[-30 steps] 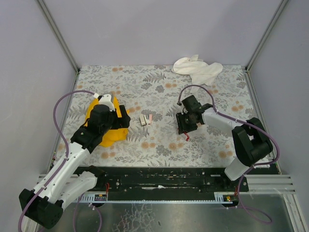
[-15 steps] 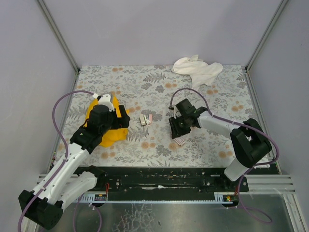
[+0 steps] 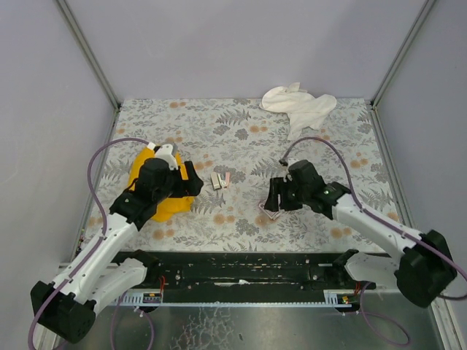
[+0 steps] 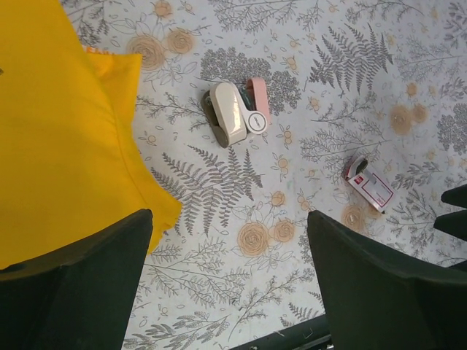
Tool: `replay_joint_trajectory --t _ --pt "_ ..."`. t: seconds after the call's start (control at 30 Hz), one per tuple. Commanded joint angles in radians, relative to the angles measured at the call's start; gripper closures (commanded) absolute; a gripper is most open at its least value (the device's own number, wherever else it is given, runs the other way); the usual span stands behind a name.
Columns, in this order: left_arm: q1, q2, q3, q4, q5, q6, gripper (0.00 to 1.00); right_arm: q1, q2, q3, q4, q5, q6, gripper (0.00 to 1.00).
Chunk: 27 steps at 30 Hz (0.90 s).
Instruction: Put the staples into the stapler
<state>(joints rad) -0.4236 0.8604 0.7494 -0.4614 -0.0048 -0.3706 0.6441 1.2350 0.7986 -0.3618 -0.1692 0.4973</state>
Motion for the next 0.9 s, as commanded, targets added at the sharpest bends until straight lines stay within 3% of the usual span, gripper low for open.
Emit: replay_joint_trajectory --t 0.0,0.1,0.3,0.57,0.87 --pt "-0.015 0.031 0.013 0.083 0.071 -0.02 0.15 -0.07 -0.113 -0.144 0.052 0.031 0.156 0.35" --pt "-0.031 0.063 0.035 0.097 0.104 -0.035 0.16 -0.15 -0.157 -0.245 0.119 -0.047 0.207 0.39" --pt "-0.092 0.092 0.022 0.149 0.1 -0.088 0.16 -0.193 -0.134 -0.357 0.268 -0.119 0.31 0.47" --pt "-0.085 0.083 0.063 0.113 0.022 -0.059 0.13 -0.199 -0.074 -0.417 0.403 -0.094 0.422 0.52" --pt "-0.067 0.1 0.054 0.149 0.065 -0.087 0.12 -0.198 -0.053 -0.431 0.424 -0.057 0.435 0.6"
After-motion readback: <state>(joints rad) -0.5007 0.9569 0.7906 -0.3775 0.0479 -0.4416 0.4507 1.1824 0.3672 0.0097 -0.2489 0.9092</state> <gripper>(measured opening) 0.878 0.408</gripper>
